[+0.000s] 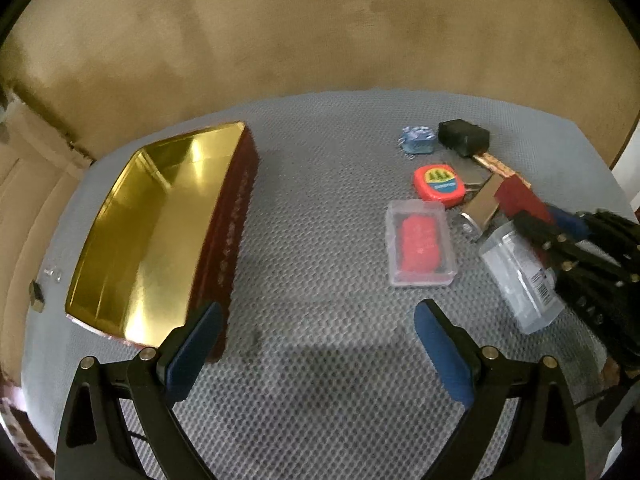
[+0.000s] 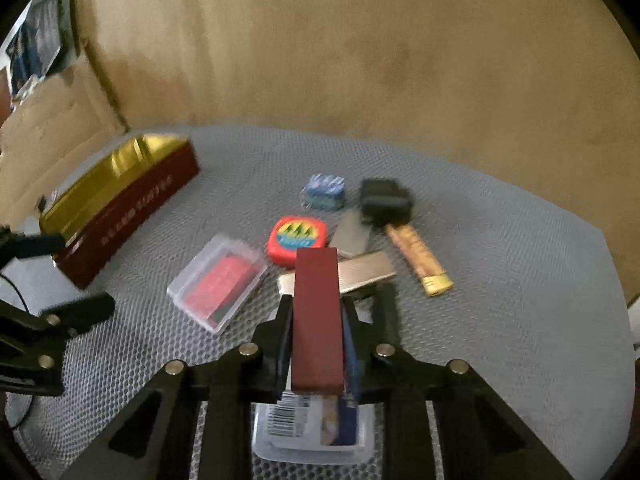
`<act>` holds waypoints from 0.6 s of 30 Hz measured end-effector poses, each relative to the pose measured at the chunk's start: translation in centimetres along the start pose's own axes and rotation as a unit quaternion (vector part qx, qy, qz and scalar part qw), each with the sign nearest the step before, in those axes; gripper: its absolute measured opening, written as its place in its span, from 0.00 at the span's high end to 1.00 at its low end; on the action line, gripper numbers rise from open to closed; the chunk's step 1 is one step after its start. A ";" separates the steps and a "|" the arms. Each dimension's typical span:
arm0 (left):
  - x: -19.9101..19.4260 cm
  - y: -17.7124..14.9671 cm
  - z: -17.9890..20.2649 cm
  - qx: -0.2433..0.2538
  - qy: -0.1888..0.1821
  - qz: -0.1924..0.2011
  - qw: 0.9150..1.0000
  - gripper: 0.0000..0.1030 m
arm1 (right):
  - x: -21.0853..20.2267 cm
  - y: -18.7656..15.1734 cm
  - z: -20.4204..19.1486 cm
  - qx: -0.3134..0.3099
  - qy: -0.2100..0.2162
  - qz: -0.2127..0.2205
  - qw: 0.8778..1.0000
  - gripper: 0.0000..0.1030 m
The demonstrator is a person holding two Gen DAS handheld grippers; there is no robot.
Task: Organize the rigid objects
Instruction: 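Close the right tool on the dark red block and lift it, then grasp the clear box with red item in the left tool while the right tool holds the red block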
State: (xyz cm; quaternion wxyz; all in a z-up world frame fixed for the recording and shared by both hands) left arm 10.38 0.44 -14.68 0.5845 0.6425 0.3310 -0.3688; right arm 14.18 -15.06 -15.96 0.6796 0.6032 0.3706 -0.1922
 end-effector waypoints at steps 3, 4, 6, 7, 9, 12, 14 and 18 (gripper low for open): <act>0.7 0.5 1.1 0.016 -0.005 0.002 1.000 0.07 | -1.3 0.4 2.5 0.027 -0.037 0.024 0.999 0.78; 1.0 0.7 1.5 0.021 -0.007 -0.001 1.000 0.07 | -1.6 0.4 3.5 0.037 -0.046 0.027 0.998 0.78; 1.6 1.1 2.2 0.025 -0.021 -0.004 0.999 0.07 | -2.0 -0.1 5.8 0.060 -0.070 0.029 0.995 0.78; 1.9 1.4 2.6 0.025 -0.024 -0.003 0.999 0.07 | -2.1 -0.6 7.1 0.069 -0.084 0.026 0.994 0.78; 2.4 2.0 3.2 0.028 -0.032 -0.002 0.999 0.07 | -2.1 -1.7 9.4 0.083 -0.117 0.016 0.990 0.78; 3.3 2.7 4.0 0.033 -0.034 0.001 0.999 0.07 | -1.5 -3.6 12.3 0.106 -0.144 -0.004 0.984 0.78; 4.0 3.1 4.5 0.031 -0.038 0.002 0.999 0.08 | -0.8 -4.6 13.7 0.117 -0.154 -0.015 0.981 0.78; 5.7 3.4 4.8 0.032 -0.035 0.004 0.999 0.14 | 0.6 -5.5 15.4 0.139 -0.160 -0.028 0.977 0.79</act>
Point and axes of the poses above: each gripper's, at about its wrist camera, not at the fingertips, and x roughly the way its jaws point, z to its right, y to its top, the point moved 9 cm from there along x, roughly the way its jaws point, and after that the axes turned 4 degrees about -y, right-handed, at the moved point
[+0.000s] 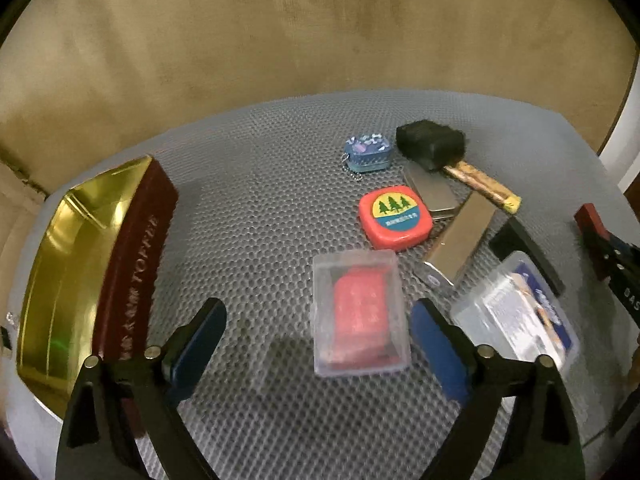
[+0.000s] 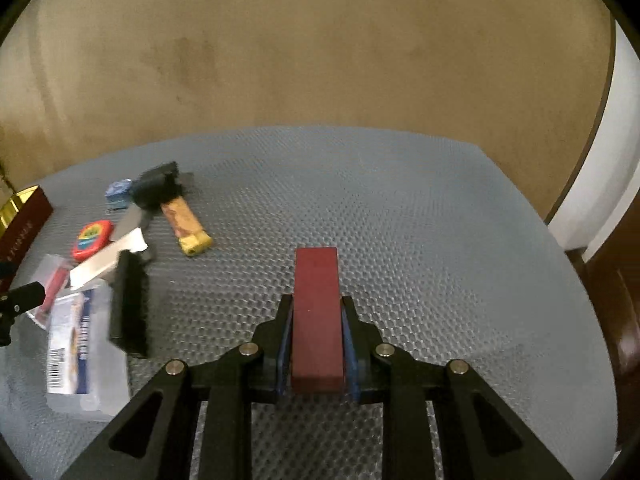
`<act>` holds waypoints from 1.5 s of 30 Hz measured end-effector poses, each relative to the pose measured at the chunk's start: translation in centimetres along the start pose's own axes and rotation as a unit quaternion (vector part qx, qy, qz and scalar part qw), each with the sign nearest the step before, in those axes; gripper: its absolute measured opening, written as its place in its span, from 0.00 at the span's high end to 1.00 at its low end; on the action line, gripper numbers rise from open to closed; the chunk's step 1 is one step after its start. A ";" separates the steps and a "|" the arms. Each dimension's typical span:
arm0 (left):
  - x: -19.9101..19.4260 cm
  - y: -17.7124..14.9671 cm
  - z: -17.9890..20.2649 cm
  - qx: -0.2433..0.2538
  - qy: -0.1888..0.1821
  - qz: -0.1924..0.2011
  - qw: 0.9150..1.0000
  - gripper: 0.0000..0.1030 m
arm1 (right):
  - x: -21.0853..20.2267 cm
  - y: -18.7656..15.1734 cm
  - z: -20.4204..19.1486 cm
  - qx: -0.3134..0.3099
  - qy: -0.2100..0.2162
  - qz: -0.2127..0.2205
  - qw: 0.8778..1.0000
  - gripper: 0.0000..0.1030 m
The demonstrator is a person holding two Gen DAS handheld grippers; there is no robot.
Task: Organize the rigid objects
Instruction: 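Grasp the clear box with red item in the left tool while the right tool holds the red block, then carry the clear box into the gold tin and open the left tool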
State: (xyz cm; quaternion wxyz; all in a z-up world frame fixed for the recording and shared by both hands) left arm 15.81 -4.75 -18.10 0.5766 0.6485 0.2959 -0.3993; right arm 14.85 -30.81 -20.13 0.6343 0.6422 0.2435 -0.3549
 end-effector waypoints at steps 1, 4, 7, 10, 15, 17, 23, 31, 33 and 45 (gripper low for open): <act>0.5 0.0 0.1 0.001 -0.001 -0.001 1.000 0.15 | 0.2 -0.2 0.3 0.003 0.001 -0.001 1.000 0.79; 1.4 0.1 0.1 0.001 -0.005 0.001 1.000 0.15 | 0.9 -0.5 0.3 0.009 0.005 -0.008 1.000 0.78; 2.3 0.0 0.2 0.004 -0.001 -0.006 1.000 0.16 | 1.3 -0.6 0.4 0.011 0.010 -0.014 1.000 0.78; 3.0 -0.1 0.1 -0.011 -0.013 -0.002 1.000 0.13 | 1.5 -0.7 0.3 0.012 0.011 -0.014 1.000 0.78; 3.7 0.0 -0.4 -0.020 -0.018 -0.003 1.000 0.00 | 1.7 -0.8 0.0 0.009 0.008 -0.023 1.000 0.78; 3.9 0.1 -0.4 -0.021 -0.028 0.001 0.999 0.00 | 2.0 -0.5 -0.3 0.008 0.007 -0.025 1.000 0.78; 3.8 0.0 -0.5 -0.011 -0.029 0.017 0.999 0.02 | 2.2 -0.4 -0.6 0.006 0.004 -0.025 1.000 0.78; 2.7 -0.2 0.4 0.030 -0.048 0.030 0.998 0.50 | 2.2 -0.4 -1.0 0.001 -0.003 -0.024 1.000 0.78; 2.7 -0.2 0.3 0.024 -0.056 0.027 0.998 0.52 | 2.2 -0.5 -1.0 0.000 -0.004 -0.024 1.000 0.78; -0.7 0.8 -2.4 0.018 -0.058 0.048 0.997 0.52 | 2.1 -0.5 -1.3 -0.007 -0.012 -0.023 1.000 0.78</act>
Point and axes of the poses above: each gripper's, at about its wrist camera, not at the fingertips, and x roughly the way its jaws point, z to its right, y to its top, the point moved 9 cm from there along x, roughly the way its jaws point, and after that the axes turned 4 degrees about -y, right-handed, at the moved point
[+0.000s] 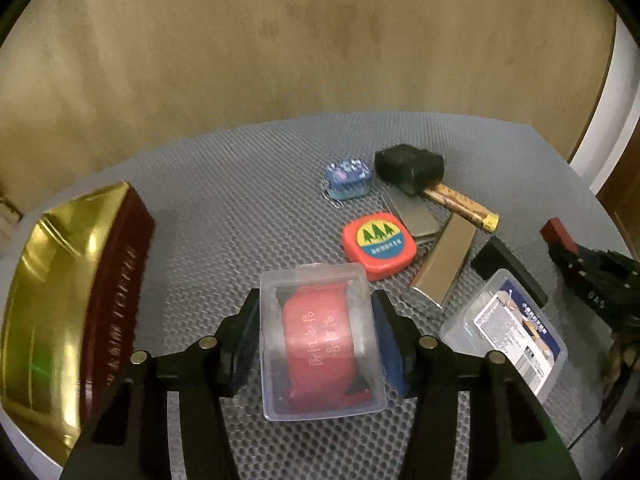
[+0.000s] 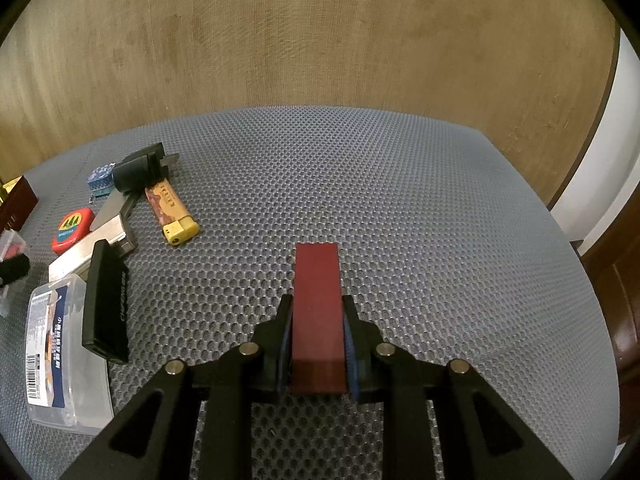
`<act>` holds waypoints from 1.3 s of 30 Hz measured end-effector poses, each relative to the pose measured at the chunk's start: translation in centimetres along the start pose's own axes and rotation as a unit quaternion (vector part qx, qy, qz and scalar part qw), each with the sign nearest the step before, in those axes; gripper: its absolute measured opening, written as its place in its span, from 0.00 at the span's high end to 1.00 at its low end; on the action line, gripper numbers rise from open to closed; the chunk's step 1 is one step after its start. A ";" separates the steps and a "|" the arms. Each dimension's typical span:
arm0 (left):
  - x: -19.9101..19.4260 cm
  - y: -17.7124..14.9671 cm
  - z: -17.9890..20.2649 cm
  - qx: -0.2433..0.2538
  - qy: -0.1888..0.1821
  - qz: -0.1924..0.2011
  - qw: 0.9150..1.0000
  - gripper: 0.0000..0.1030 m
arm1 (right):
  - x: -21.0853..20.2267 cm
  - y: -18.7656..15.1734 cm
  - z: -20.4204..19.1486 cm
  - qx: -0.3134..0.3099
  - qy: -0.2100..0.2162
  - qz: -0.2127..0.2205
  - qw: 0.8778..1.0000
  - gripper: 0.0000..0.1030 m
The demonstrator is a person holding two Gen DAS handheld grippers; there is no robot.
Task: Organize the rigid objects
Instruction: 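Carry the clear box into the gold tin and open the left tool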
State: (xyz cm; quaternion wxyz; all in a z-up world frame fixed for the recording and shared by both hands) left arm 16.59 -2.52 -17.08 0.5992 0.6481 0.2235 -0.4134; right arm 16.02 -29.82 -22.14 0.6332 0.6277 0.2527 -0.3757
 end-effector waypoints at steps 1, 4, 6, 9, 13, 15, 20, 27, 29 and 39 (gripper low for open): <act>-0.4 0.2 -0.3 0.000 0.000 0.003 1.000 0.52 | 0.0 0.0 0.0 0.000 0.000 0.000 1.000 0.78; -1.7 1.0 0.2 0.002 0.008 0.012 1.000 0.52 | -0.1 0.0 -0.1 -0.001 -0.002 0.000 1.000 0.78; -2.5 1.6 -0.6 0.000 0.018 0.020 1.000 0.52 | -0.1 0.0 -0.1 -0.001 -0.001 0.000 1.000 0.78; -3.6 2.1 -2.3 -0.003 0.030 0.025 0.999 0.52 | -0.1 0.0 -0.1 -0.002 -0.003 0.000 1.000 0.78; -5.5 2.7 -6.0 -0.017 0.052 0.038 0.998 0.52 | -0.2 0.0 -0.4 -0.004 -0.005 0.000 1.000 0.78; -6.1 2.7 -7.7 -0.024 0.064 0.040 0.997 0.52 | -0.2 0.0 -0.5 -0.005 -0.006 0.000 1.000 0.78; -6.6 2.1 -13.1 -0.057 0.094 0.031 0.993 0.52 | -0.3 -0.1 -0.5 -0.005 -0.006 0.000 1.000 0.78; -5.6 -0.1 -19.2 -0.090 0.134 -0.007 0.987 0.52 | -0.4 -0.1 -0.6 -0.007 -0.008 0.000 1.000 0.78; -5.2 -0.7 -20.7 -0.099 0.137 -0.021 0.985 0.52 | -0.5 -0.1 -0.6 -0.006 -0.007 0.000 1.000 0.78; -3.1 -3.3 -24.1 -0.106 0.141 -0.077 0.981 0.52 | -0.5 0.1 -0.6 -0.010 -0.010 0.000 1.000 0.78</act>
Point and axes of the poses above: each gripper's, at about its wrist camera, not at the fingertips, and x roughly the way its jaws point, z to its right, y to its top, the point moved 9 cm from there along x, roughly the way its jaws point, and after that the axes turned 4 degrees about -y, right-handed, at the moved point
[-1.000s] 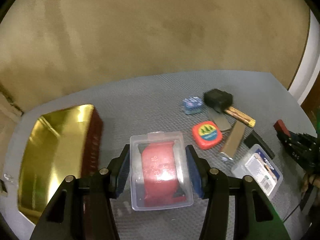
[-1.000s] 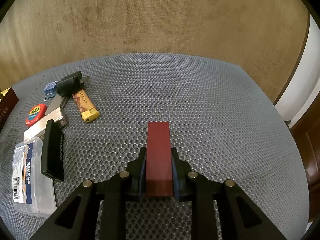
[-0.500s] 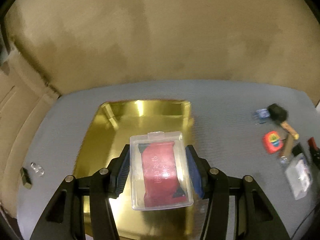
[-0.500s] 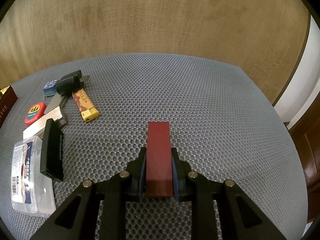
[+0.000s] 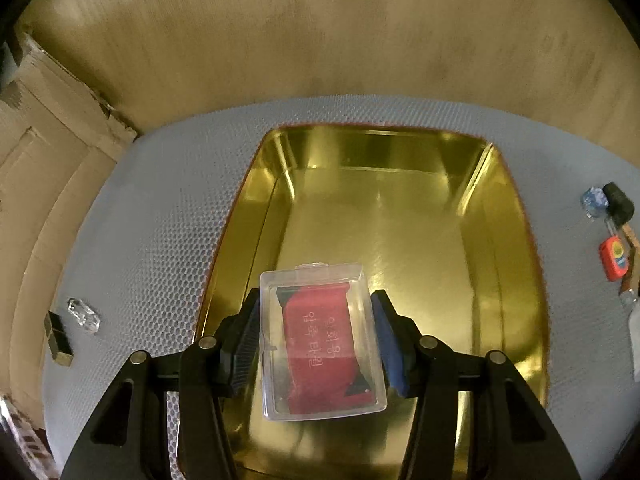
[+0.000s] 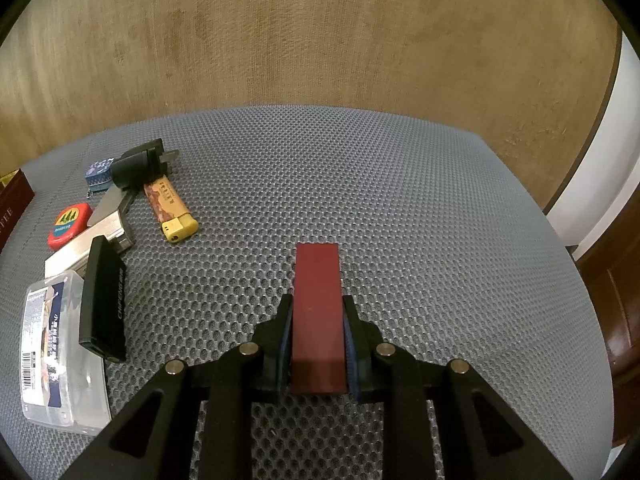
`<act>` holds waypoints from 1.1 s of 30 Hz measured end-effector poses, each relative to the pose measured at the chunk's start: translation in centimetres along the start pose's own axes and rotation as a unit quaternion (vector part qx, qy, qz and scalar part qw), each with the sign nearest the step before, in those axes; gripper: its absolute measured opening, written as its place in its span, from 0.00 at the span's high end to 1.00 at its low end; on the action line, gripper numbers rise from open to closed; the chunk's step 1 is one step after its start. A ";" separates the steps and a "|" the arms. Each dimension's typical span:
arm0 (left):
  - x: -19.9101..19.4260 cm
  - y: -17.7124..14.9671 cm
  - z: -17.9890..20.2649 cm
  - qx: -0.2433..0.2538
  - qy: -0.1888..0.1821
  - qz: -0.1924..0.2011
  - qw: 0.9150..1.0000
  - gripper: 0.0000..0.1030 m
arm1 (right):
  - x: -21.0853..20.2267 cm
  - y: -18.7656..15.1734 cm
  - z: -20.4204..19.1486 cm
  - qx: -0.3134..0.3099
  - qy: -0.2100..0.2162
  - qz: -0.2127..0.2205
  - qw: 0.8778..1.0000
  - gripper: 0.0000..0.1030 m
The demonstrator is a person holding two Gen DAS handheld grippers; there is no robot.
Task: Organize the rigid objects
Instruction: 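Carry the clear box into the gold tin and open the left tool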
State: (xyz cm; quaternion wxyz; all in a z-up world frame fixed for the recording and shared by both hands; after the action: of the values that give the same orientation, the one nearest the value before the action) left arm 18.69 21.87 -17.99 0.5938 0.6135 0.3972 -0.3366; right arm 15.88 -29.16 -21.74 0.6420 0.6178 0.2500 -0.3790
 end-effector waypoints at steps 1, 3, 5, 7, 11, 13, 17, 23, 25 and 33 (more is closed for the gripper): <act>0.3 -0.2 -0.1 0.001 0.002 -0.006 1.000 0.52 | 0.0 0.0 0.0 0.000 0.000 0.000 1.000 0.78; 0.6 -0.3 -0.4 0.000 0.006 -0.007 1.000 0.52 | 0.0 0.0 0.0 -0.001 -0.001 0.000 1.000 0.78; 0.9 -0.4 -0.7 -0.003 0.008 -0.012 1.000 0.51 | 0.0 0.1 0.0 -0.002 -0.001 0.000 1.000 0.78; 1.0 -0.5 -1.1 -0.006 0.011 -0.013 1.000 0.51 | 0.0 0.1 0.0 -0.002 -0.001 0.000 1.000 0.78; 1.1 -0.6 -1.3 -0.003 0.016 -0.018 1.000 0.51 | 0.0 0.0 0.0 -0.003 -0.002 0.000 1.000 0.78; 1.2 -0.7 -1.3 0.006 0.022 -0.019 1.000 0.51 | 0.0 0.0 0.1 -0.002 -0.001 0.000 1.000 0.78; 1.3 -0.9 -1.0 0.009 0.010 -0.020 1.000 0.50 | 0.0 0.0 0.0 -0.003 -0.002 0.000 1.000 0.78; 1.0 -1.0 -0.4 0.019 0.000 -0.014 1.000 0.48 | 0.0 0.0 0.0 -0.004 -0.002 0.000 1.000 0.77; 0.7 -0.9 -0.3 0.018 -0.002 -0.010 1.000 0.48 | 0.0 0.1 0.1 -0.004 -0.003 0.000 1.000 0.77; -2.6 -0.9 0.4 0.022 0.014 0.041 0.999 0.45 | 0.0 0.0 -0.2 -0.008 -0.008 0.001 1.000 0.78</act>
State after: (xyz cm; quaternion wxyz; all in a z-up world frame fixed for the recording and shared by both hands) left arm 16.71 21.23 -16.19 0.5879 0.6465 0.3727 -0.3122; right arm 15.91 -28.96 -21.74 0.6491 0.6100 0.2470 -0.3815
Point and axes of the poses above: each gripper's, at about its wrist camera, not at the fingertips, and x roughly the way its jaws point, z to its right, y to its top, the point moved 9 cm from there along x, roughly the way its jaws point, and after that the axes turned 4 degrees about -y, right-handed, at the moved point
